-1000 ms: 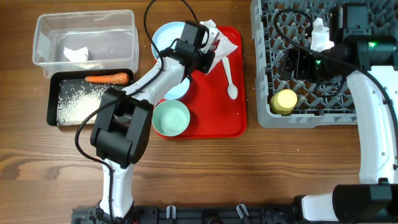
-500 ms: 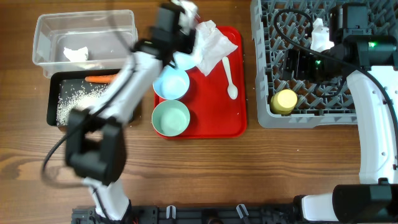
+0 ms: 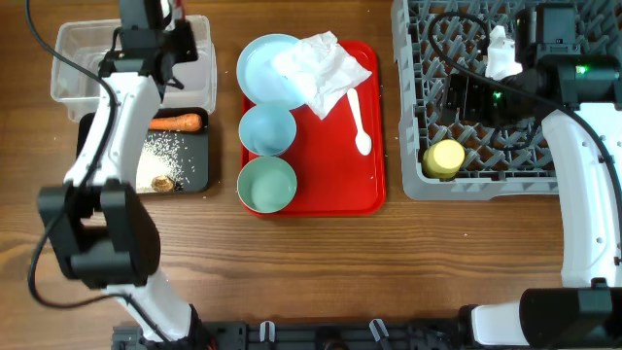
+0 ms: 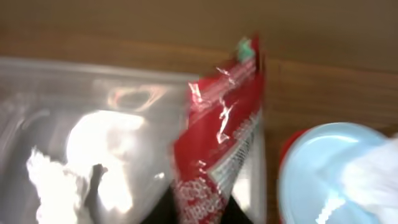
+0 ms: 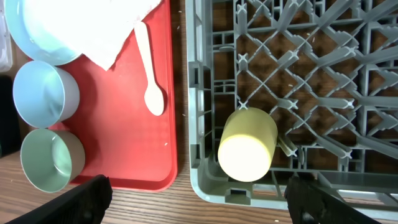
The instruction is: Sort waste into correct bins and load items into the dishwasher rack
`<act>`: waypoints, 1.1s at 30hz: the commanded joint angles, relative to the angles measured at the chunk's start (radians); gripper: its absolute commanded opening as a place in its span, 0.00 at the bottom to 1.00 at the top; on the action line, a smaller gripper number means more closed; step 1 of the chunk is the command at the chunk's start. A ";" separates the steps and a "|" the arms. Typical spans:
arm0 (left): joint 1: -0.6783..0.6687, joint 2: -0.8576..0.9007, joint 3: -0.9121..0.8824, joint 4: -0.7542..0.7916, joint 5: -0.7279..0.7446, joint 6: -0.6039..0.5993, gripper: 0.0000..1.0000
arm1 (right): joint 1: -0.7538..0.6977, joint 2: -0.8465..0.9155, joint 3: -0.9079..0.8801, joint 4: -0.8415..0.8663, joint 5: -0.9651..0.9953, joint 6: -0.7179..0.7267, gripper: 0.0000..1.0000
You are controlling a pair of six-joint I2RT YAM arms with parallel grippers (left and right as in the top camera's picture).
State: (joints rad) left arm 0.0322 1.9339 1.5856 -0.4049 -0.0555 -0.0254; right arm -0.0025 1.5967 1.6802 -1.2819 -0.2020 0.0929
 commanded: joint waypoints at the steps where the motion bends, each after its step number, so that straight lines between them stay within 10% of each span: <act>1: 0.030 0.066 -0.009 -0.001 -0.008 -0.018 1.00 | 0.005 -0.009 0.013 -0.002 -0.010 0.014 0.93; 26: -0.350 0.129 -0.009 0.106 0.106 -0.010 1.00 | 0.005 -0.005 0.013 0.005 -0.010 0.011 0.93; 33: -0.370 0.240 -0.009 0.219 0.002 -0.233 1.00 | 0.005 -0.002 0.013 -0.002 -0.010 0.012 0.93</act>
State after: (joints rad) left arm -0.3485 2.1307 1.5772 -0.2283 -0.0032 -0.1200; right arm -0.0025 1.5967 1.6802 -1.2819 -0.2020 0.0929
